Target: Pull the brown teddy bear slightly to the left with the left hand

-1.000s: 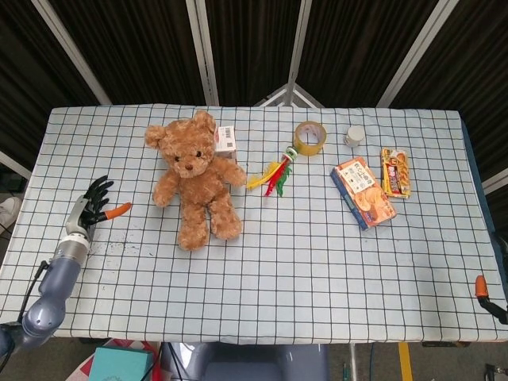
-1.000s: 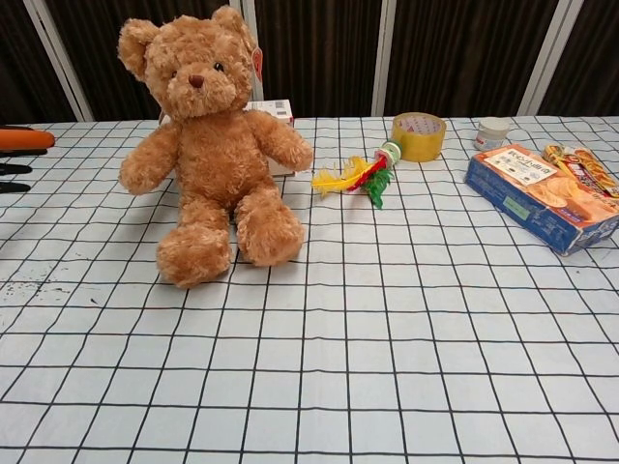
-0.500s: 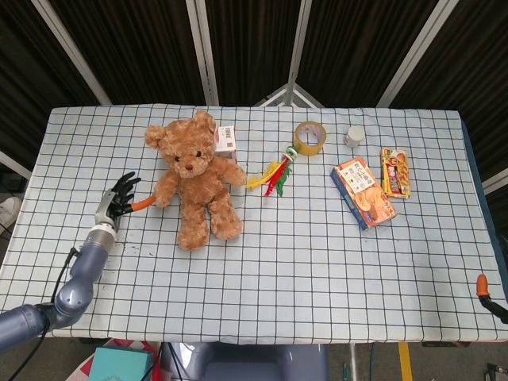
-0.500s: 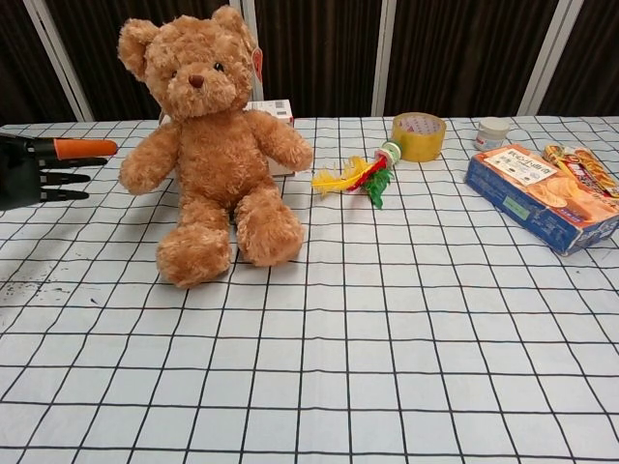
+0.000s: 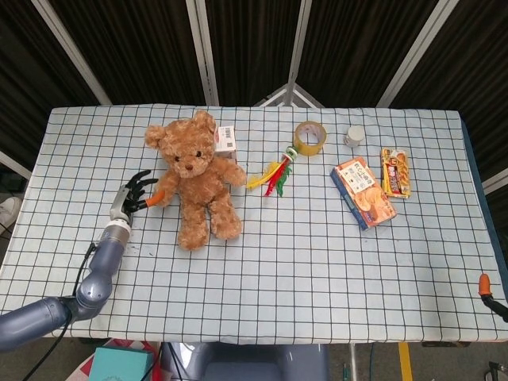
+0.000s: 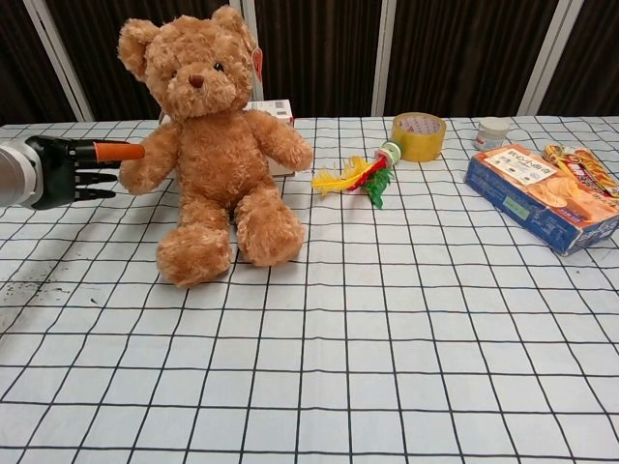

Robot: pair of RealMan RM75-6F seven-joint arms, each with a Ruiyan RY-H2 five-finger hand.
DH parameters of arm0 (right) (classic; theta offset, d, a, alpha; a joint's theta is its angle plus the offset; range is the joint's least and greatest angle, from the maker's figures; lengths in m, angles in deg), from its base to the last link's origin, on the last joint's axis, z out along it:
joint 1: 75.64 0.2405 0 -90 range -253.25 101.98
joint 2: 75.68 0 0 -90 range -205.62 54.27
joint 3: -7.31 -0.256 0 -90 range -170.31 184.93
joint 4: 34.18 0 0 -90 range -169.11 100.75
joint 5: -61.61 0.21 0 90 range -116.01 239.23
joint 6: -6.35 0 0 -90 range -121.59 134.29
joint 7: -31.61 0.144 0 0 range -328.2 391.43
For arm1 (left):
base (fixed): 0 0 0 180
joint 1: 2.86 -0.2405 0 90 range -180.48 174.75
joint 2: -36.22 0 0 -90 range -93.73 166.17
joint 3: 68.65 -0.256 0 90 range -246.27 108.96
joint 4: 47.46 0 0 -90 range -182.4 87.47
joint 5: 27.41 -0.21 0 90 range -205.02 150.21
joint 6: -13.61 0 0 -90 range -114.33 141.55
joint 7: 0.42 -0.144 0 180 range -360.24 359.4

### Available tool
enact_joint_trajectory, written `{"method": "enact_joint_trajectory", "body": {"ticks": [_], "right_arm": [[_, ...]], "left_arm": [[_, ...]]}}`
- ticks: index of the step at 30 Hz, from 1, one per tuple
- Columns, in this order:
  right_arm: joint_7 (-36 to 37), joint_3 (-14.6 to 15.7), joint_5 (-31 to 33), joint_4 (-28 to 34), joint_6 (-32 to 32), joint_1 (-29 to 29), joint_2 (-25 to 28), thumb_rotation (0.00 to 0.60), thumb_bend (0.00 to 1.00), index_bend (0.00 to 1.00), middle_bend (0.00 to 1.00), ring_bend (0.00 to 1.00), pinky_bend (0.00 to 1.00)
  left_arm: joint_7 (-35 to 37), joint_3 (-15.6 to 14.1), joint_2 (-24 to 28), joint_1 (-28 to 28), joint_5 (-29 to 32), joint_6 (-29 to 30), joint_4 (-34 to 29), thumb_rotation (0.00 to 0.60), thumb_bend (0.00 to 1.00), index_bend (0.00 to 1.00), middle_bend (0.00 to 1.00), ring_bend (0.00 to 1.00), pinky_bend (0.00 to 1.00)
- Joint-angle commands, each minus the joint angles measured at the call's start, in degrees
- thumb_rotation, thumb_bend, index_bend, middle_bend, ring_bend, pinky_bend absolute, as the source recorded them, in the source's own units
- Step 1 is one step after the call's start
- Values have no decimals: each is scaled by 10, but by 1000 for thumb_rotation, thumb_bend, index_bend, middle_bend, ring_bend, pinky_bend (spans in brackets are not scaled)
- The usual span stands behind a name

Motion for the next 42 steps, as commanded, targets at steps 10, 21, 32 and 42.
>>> {"method": "enact_joint_trajectory", "body": {"ticks": [10, 21, 32, 42], "right_arm": [[5, -1, 2, -3, 2, 2, 0, 600, 508, 41, 117, 233, 145], [12, -3, 2, -1, -3, 0, 3, 600, 508, 41, 117, 233, 145], [15, -3, 1, -1, -5, -1, 4, 600, 508, 41, 117, 233, 145], [18, -3, 0, 0, -7, -1, 4, 600, 508, 41, 117, 233, 145]], "left_arm": [[-26, 12, -23, 18, 12, -4, 23, 600, 385, 253, 299, 5, 33], [-60, 14, -44, 25, 23, 17, 36, 600, 395, 294, 307, 9, 50], [-94, 26, -66, 34, 39, 55, 44, 600, 475, 404, 490, 110, 122], [-118, 48, -73, 34, 60, 85, 40, 600, 546, 464, 559, 131, 131]]}}
